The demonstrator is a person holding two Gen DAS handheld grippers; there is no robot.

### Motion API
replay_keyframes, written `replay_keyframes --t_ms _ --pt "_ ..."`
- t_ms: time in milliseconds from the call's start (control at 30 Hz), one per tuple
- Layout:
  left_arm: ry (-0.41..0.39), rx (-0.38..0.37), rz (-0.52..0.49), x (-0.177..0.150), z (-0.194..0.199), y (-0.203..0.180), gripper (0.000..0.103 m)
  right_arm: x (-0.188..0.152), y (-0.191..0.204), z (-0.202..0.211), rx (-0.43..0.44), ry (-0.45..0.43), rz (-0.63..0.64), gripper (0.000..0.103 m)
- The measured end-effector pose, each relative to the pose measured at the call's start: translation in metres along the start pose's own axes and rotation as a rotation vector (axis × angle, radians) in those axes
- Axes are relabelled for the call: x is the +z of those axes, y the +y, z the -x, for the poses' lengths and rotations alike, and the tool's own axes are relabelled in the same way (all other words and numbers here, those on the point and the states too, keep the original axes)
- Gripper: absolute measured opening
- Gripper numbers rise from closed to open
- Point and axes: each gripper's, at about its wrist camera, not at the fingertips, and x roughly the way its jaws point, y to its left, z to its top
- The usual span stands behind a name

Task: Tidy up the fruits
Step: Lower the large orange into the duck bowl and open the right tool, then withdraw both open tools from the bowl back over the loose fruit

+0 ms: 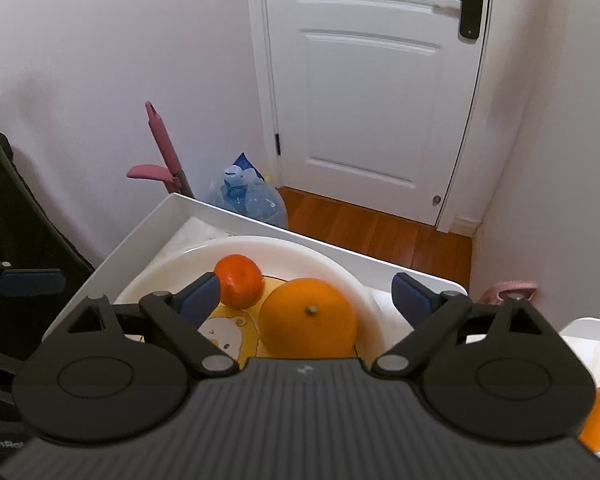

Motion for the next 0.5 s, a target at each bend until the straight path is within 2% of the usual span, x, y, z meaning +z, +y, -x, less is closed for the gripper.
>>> replay_keyframes --t_ms 333,500 --pt "-0.033 -0.008 -0.004 0.0 0.012 -0.004 0.093 -0.001 0.001 0.02 -0.017 -0.006 -0.023 0.103" --pt "-0.064 -0.01 -0.007 0.002 0.022 -0.008 0.099 0.0 0.0 0.038 -0.02 -0.011 -0.052 0.103"
